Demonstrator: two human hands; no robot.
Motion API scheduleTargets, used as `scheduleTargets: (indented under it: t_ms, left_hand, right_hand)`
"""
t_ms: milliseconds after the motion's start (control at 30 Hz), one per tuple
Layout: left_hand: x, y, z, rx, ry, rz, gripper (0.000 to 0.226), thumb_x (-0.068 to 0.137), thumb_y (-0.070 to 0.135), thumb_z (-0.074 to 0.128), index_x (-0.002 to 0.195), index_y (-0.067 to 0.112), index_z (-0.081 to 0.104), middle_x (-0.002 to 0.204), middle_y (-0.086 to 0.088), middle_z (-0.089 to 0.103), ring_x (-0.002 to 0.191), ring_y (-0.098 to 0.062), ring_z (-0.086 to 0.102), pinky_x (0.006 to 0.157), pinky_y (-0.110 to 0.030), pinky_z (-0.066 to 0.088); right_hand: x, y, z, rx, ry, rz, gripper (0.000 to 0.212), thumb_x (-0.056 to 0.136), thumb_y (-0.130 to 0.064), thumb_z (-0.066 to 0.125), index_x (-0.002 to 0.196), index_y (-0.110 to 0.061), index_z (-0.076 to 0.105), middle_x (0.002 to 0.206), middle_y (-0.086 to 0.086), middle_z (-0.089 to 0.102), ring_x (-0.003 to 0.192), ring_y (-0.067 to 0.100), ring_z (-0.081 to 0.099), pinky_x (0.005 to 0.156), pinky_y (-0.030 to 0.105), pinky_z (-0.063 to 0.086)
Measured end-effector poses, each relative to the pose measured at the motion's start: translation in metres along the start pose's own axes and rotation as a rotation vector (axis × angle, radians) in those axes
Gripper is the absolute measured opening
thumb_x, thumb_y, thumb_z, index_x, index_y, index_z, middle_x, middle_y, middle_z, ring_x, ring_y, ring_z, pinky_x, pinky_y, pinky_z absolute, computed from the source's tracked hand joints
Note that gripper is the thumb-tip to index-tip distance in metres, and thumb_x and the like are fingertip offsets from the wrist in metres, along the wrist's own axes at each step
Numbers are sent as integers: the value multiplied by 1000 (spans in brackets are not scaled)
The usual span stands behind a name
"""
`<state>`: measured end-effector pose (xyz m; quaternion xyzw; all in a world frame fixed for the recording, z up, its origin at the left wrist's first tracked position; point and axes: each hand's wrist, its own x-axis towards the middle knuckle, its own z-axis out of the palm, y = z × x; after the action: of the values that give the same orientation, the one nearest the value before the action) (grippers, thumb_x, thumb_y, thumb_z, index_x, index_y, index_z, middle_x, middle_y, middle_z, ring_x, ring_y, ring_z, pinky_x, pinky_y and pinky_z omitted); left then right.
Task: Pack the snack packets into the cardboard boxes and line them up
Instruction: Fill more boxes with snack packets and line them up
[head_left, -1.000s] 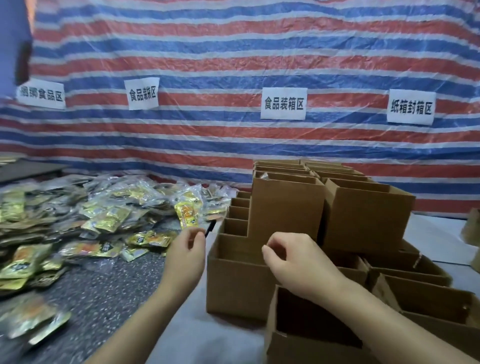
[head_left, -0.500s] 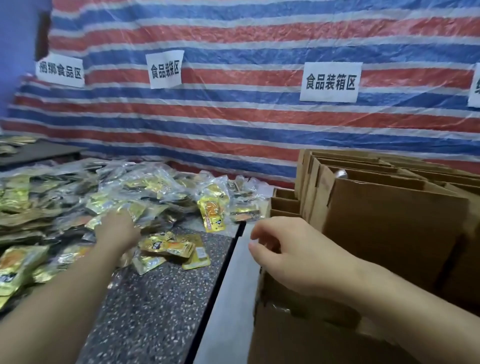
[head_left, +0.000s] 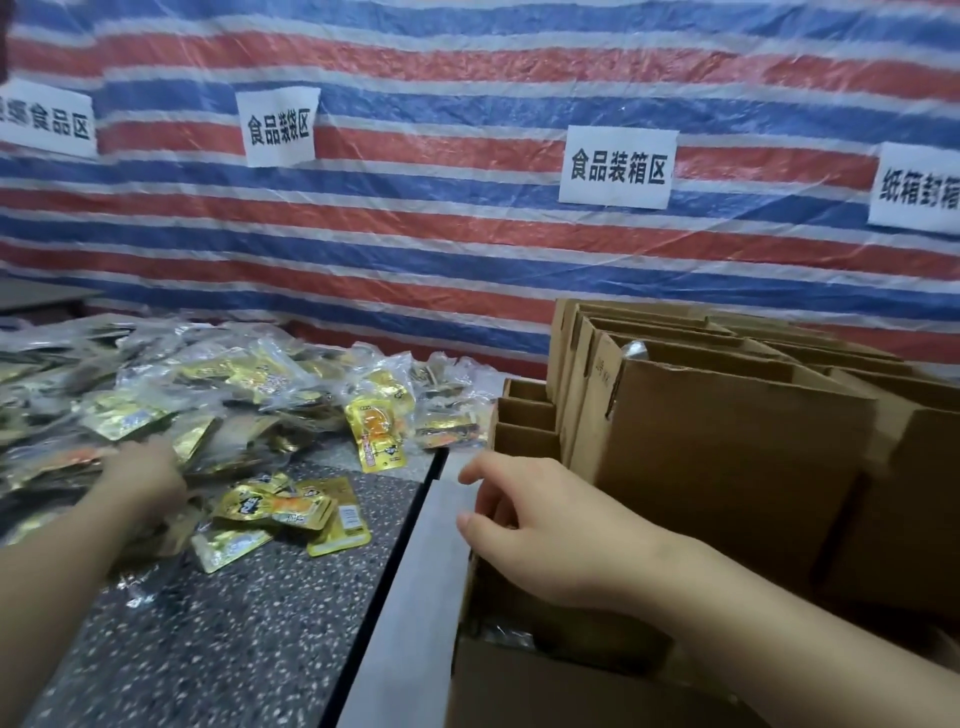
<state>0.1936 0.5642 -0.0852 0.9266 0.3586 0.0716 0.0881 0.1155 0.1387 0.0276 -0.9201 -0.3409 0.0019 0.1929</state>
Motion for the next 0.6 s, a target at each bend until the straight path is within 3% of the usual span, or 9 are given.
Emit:
scheduleTargets:
  t_ms: [100, 233, 300, 367, 467, 500, 600]
  left_hand:
    - [-44, 8, -24, -212, 0, 76, 25, 89, 13, 64, 109, 2, 56, 85, -11, 60, 73, -21, 58, 54, -28, 47]
    - [-133, 38, -63, -593, 121, 246, 10, 90, 17, 63, 84, 14, 56, 72, -9, 64, 66, -25, 59, 54, -31, 43]
    - [-190, 61, -87, -744, 121, 353, 9, 87, 15, 64, 93, 19, 58, 75, -6, 65, 67, -22, 61, 53, -30, 42]
    - [-249, 82, -108, -872, 92, 479, 28, 84, 13, 65, 105, 28, 56, 84, 0, 67, 73, -16, 63, 55, -28, 43]
    - [-335, 114, -134, -1028, 37, 669, 31, 83, 18, 69, 103, 38, 56, 82, 14, 69, 73, 0, 66, 55, -19, 46]
    - [-361, 126, -140, -1076, -5, 719, 30, 82, 20, 69, 101, 40, 56, 84, 22, 69, 74, 5, 66, 54, -15, 47]
    - [-420, 160, -141, -1222, -139, 860, 37, 74, 27, 69, 107, 40, 58, 95, 18, 72, 88, -1, 70, 68, -14, 54]
  right_hand:
    - [-19, -2, -6, 67, 37, 27, 41, 100, -47, 54, 139, -36, 48, 104, -12, 63, 93, 8, 63, 85, 33, 59]
    - [-49, -9, -15, 188, 111, 52, 42, 97, -49, 56, 137, -36, 52, 102, -18, 62, 92, 1, 62, 72, 19, 56]
    - [-60, -14, -21, 304, 151, 74, 50, 95, -54, 59, 140, -35, 50, 105, -24, 57, 96, -5, 57, 67, 10, 47]
    - [-72, -22, -29, 480, 188, 112, 65, 90, -62, 62, 145, -32, 45, 109, -26, 54, 97, -7, 54, 67, 8, 43]
    - [-94, -34, -43, 832, 156, 172, 99, 75, -74, 69, 154, -30, 29, 136, -10, 55, 94, 0, 57, 72, 16, 43]
    - [-104, -36, -48, 957, 150, 168, 103, 69, -75, 72, 152, -30, 32, 138, -7, 58, 95, 4, 63, 74, 19, 47]
    - [-137, -32, -59, 1203, 214, 155, 101, 51, -74, 84, 137, -32, 51, 118, -5, 73, 104, 16, 71, 89, 39, 57]
